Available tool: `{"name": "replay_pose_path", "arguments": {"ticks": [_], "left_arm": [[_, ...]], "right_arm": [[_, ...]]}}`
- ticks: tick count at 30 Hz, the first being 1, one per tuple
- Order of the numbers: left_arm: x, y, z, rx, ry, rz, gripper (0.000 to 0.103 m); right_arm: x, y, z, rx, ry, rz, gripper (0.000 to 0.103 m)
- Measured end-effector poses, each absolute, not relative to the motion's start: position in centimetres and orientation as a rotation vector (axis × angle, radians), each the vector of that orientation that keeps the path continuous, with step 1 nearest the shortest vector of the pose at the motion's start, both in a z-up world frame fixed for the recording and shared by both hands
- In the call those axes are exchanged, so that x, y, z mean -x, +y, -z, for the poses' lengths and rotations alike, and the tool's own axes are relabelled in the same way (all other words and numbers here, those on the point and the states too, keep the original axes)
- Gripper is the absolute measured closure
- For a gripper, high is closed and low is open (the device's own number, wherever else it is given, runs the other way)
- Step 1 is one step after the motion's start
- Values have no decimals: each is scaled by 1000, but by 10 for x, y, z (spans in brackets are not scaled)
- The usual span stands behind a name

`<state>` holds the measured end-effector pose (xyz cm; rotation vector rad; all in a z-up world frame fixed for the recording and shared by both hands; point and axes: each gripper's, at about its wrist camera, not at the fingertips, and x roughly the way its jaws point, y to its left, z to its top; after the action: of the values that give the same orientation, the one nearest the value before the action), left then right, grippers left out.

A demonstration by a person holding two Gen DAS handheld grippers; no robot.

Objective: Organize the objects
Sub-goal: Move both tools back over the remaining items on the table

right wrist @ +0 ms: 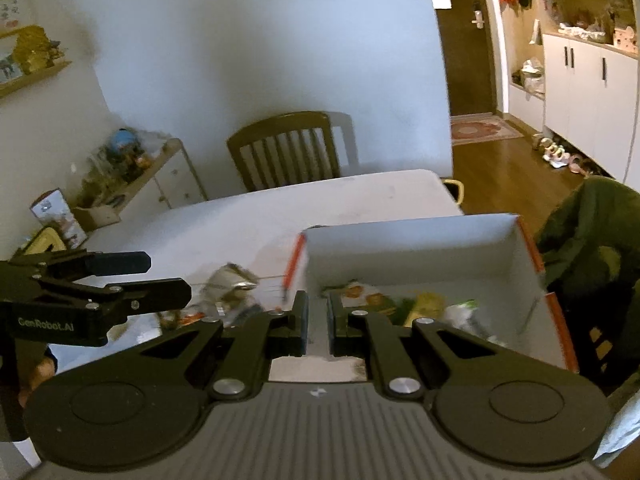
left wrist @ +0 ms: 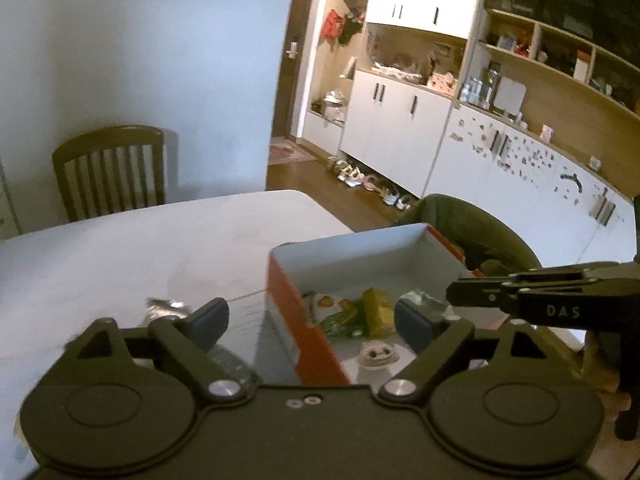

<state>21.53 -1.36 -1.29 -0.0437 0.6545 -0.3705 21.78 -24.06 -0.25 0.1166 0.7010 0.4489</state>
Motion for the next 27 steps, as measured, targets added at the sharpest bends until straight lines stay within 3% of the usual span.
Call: {"name": "replay_pose_path", "arguments": {"ticks": [8, 12, 14, 15, 20, 27], "left_arm": [[-198, 51, 18, 100, 649, 294, 5], [-189, 85, 19, 101, 636, 244, 1], [-186, 102, 22, 107, 634, 213, 1], [-185, 111, 23, 112, 635, 199, 1], [-187, 149, 34, 131, 662, 134, 0], [-185, 182, 55, 113, 675, 60, 0]], "right_arm": [[-199, -190, 0, -106, 696, -502, 90], [-190, -169, -2, -116, 673, -541, 75], [-184, -156, -3, -100, 653, -545, 54], [-181, -152, -3, -100, 635, -548, 38], [-177, -125, 1, -73, 641, -564, 34], [-177, -84, 18, -42, 684, -574, 21]]}}
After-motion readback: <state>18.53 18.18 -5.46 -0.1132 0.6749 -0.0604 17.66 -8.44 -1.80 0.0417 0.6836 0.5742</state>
